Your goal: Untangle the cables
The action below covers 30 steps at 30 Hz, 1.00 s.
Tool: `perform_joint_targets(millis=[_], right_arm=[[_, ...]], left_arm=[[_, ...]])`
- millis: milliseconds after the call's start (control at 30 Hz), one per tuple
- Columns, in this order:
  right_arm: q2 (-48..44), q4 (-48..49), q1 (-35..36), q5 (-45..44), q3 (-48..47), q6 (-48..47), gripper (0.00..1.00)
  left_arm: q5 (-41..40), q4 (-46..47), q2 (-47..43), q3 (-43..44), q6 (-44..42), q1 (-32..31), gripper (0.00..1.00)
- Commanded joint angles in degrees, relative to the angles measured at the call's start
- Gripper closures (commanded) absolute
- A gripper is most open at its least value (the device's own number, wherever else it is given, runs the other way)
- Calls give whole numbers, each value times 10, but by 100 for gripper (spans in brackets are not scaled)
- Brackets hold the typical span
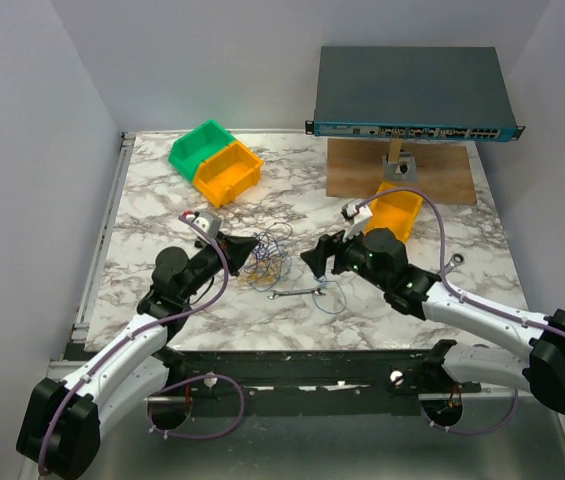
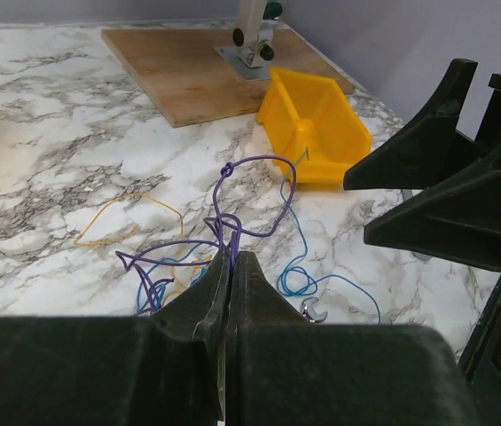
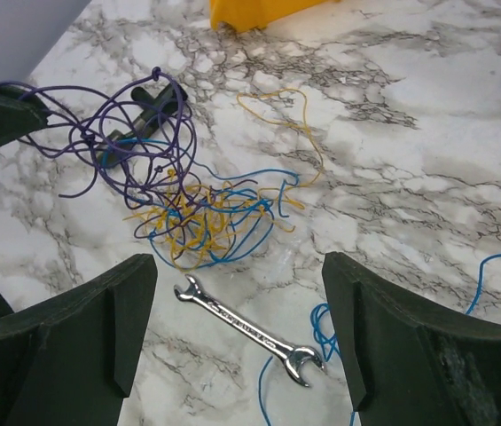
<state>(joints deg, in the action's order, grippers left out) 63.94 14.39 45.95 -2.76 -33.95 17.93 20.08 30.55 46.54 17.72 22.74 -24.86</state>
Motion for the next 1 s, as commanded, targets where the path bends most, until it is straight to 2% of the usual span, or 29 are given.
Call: perform_joint_targets(millis=[0,100,233,500,767,867,900,967], right_arm=[[16,-63,0,-115,-35,60,15],[33,-199,0,-175,-61,129,12],[55,-300,1,-188,-73,140,9],[127,-299,1,-122,-94,89,8],[243,-286,1,-107,-150,63,15],[280,-276,1,-94,-158,65,24],[288,-276,0,-93,-160,67,30],[300,-280,1,-95,-162,72,53]], left_arm=[[-63,-34,-5,14,-6,-1,100],[-81,-44,-6,15,-7,-1,100],[-79,-43,-4,17,-4,-1,100],[-79,-43,1,18,-4,-1,100],[-90,-54,3,20,-6,-1,100],[-92,-56,3,22,-7,-1,100],[-92,-57,3,22,-7,-1,100],[-93,-58,3,22,-7,-1,100]])
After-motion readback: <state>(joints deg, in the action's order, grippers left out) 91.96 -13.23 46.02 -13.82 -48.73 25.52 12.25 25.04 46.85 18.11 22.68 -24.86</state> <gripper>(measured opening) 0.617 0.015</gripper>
